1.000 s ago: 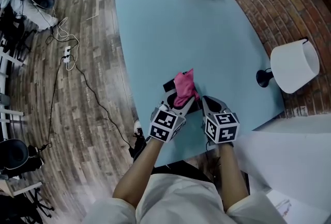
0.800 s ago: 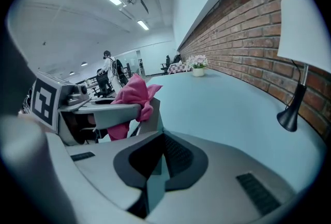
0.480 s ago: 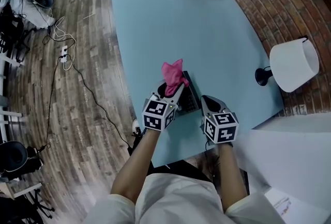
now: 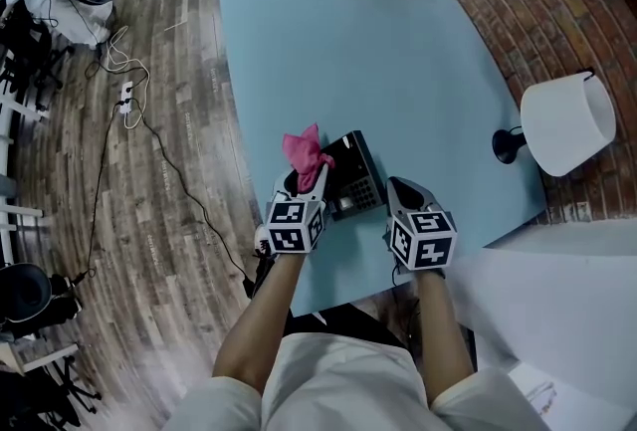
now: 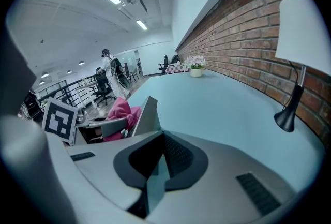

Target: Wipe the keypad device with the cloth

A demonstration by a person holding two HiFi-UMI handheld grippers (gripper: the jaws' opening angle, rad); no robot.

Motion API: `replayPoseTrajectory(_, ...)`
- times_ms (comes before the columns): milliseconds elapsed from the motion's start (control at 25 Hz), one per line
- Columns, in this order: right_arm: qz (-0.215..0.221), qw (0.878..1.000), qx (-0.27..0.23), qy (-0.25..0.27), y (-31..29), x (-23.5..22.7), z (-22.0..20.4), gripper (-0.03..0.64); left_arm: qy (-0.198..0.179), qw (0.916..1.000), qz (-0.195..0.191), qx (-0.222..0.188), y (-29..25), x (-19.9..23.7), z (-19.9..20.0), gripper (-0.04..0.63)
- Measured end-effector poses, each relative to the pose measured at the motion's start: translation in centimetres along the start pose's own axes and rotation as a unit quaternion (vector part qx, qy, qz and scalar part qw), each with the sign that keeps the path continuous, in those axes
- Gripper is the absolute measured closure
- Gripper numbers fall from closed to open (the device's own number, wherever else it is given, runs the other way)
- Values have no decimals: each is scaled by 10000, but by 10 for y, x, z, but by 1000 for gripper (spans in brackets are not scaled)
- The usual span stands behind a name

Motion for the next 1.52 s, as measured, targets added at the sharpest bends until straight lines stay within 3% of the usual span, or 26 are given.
replayPoseTrajectory(160, -37, 9999, 124, -68, 3, -3, -4, 595, -298, 9987, 342, 221, 7, 3, -9, 383)
replayPoseTrajectory(320, -55, 9998, 52, -175, 12, -7, -4, 595, -478, 9978, 394, 239, 24, 6, -9, 384)
replayPoseTrajectory(680, -124, 9980, -607, -140, 55, 0, 17, 595, -462, 9989, 26, 48, 70, 4, 17, 383)
replayPoseTrajectory(1000, -180, 9926, -1203, 24, 106, 40, 32, 595, -1376, 9892, -509, -45, 124, -12, 47, 383)
replayPoseTrajectory(1520, -474, 9840, -1716, 33, 195, 113, 24, 595, -2022, 9721, -1044, -569, 220, -31, 74, 383)
Point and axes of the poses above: the fingertips, and each gripper's own axes: y backward along the fingers, x to its left, z out of its top, the point moved 10 cm from there along y, backward along the fingers, and after that the axes turned 11 degrees about x, right-handed, at the moved point
